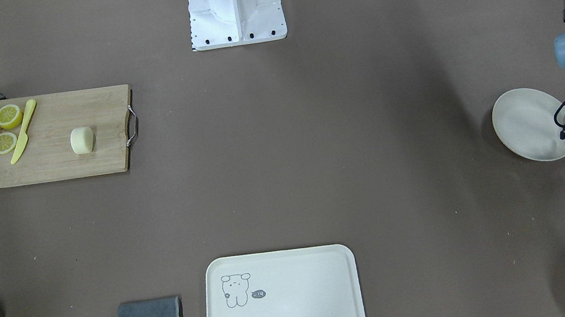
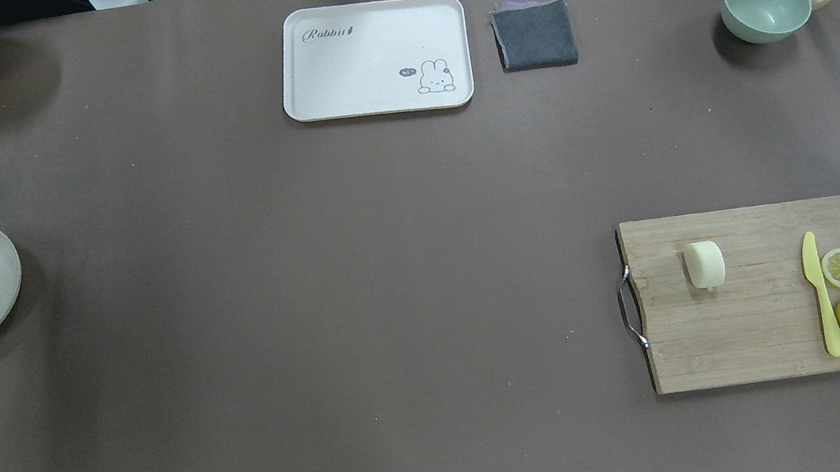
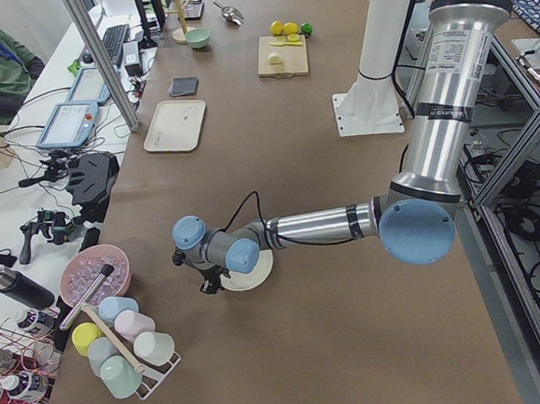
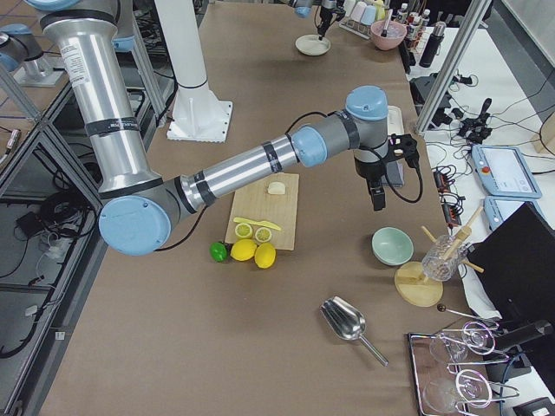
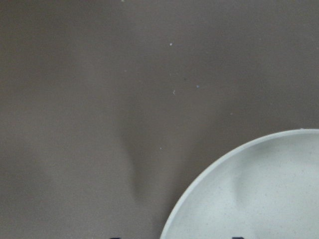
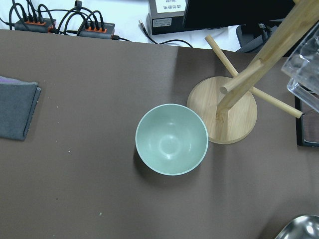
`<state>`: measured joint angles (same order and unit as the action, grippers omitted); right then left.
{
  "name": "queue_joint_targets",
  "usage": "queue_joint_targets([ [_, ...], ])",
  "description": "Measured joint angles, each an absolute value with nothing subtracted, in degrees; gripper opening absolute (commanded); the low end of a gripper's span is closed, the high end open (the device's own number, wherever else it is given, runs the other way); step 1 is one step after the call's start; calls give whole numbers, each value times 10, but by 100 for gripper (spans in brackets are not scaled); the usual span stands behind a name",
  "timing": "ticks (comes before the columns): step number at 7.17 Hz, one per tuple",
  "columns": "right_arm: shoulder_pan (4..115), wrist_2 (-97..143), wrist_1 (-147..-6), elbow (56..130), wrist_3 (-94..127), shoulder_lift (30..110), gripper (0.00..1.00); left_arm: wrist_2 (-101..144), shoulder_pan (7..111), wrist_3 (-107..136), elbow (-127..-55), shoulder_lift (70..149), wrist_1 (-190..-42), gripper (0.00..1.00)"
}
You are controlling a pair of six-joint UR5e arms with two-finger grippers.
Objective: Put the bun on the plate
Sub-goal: 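Grasp the rim of the white plate with the left gripper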
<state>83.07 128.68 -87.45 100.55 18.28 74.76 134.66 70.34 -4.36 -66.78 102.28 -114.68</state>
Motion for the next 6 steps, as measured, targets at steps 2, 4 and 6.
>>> queue_joint_targets([
  [2, 831, 1287, -875, 1006, 183, 748, 100, 1347, 703, -48, -672, 1025, -1147, 0],
  [4, 831, 1287, -875, 1006, 183, 748, 100, 1351, 715, -37, -690, 1037, -1145, 0],
  [6, 830, 1289, -875, 1004, 184, 747, 100, 1376, 730, 35, -716, 1074, -1143, 0],
])
